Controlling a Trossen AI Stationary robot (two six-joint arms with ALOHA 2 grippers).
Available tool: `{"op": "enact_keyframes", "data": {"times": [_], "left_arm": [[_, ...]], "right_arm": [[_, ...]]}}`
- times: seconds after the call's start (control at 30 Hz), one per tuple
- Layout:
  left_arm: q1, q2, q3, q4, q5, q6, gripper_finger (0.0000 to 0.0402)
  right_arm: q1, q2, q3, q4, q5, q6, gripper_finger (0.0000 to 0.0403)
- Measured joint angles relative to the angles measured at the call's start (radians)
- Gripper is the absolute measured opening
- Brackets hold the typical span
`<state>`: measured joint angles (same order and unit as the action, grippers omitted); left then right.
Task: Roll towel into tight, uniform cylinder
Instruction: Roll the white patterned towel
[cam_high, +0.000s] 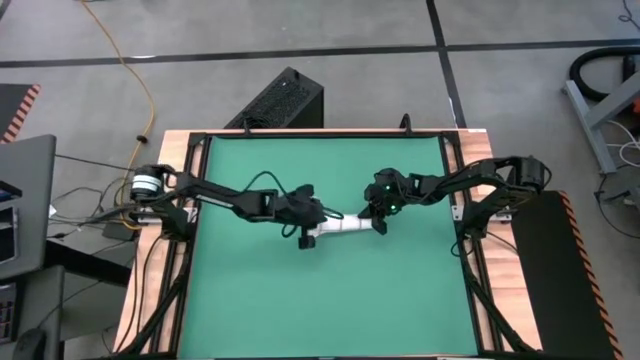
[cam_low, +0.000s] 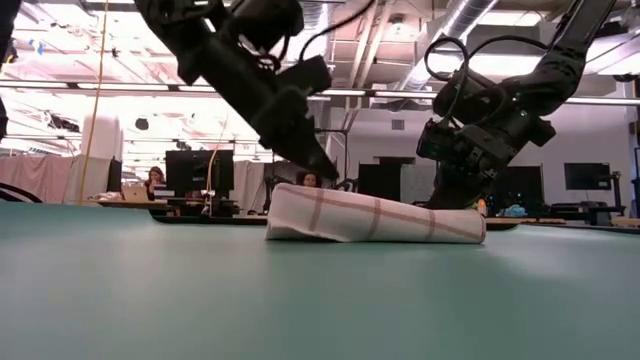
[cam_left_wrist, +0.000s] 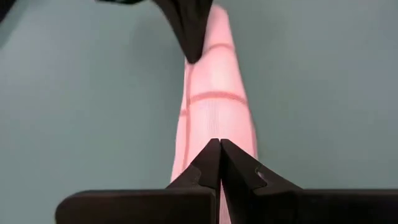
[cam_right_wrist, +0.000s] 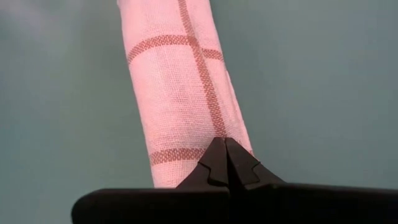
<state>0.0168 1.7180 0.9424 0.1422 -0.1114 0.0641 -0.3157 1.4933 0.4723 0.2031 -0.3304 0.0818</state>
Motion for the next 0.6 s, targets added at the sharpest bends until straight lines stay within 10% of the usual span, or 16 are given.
{"op": "enact_keyframes", "data": {"times": [0.6], "left_arm": [[-0.046,0.049,-0.194,0.139,-0.148,-0.26,0.0]], "right_arm": [[0.01,0.0,0.0,-0.005,0.019,-0.012,0.0001]]}}
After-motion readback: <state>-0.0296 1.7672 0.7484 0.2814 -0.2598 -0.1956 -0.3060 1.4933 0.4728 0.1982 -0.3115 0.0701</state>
